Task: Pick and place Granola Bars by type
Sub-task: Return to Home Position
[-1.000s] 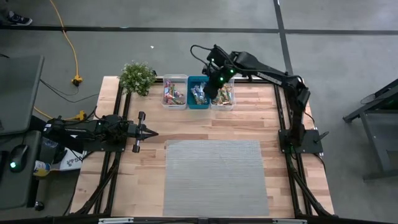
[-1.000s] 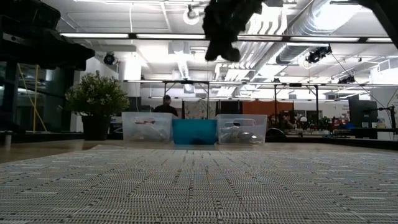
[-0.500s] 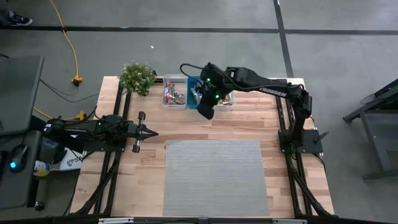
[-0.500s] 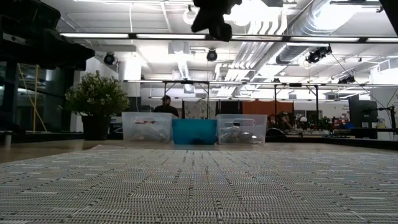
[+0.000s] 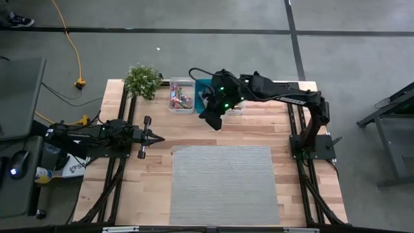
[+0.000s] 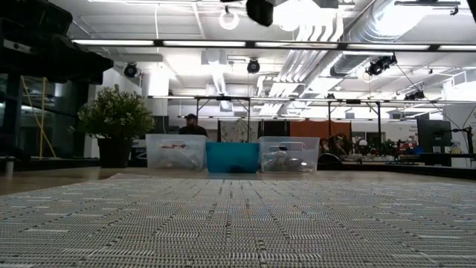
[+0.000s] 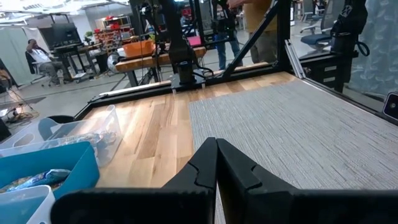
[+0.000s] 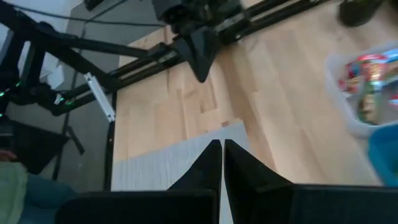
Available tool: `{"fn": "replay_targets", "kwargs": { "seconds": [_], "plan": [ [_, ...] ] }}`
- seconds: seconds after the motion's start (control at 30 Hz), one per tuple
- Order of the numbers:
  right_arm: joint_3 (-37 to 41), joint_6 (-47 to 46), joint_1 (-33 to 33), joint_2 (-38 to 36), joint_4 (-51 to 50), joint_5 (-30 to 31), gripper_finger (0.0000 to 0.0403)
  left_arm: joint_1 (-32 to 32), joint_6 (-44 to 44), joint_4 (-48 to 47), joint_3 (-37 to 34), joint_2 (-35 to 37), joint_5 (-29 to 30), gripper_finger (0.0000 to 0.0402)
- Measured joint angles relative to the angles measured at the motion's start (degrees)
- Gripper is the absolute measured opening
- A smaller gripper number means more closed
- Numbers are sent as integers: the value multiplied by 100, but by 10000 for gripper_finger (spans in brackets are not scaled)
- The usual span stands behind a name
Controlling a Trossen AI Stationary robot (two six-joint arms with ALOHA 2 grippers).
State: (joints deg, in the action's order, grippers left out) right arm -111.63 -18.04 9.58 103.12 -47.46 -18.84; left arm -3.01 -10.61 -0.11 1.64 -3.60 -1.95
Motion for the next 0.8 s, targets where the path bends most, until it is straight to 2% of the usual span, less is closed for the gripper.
{"fn": "replay_targets", "kwargs": {
  "seconds": [0.37,0.8],
  "plan": [
    [0,4,-28,-1051,-836,373,0,-1,-2,-1,0,0,0,1],
    [0,249,-28,-2639,-1753,1246,0,-1,-2,0,0,0,-1,1]
  ]
}}
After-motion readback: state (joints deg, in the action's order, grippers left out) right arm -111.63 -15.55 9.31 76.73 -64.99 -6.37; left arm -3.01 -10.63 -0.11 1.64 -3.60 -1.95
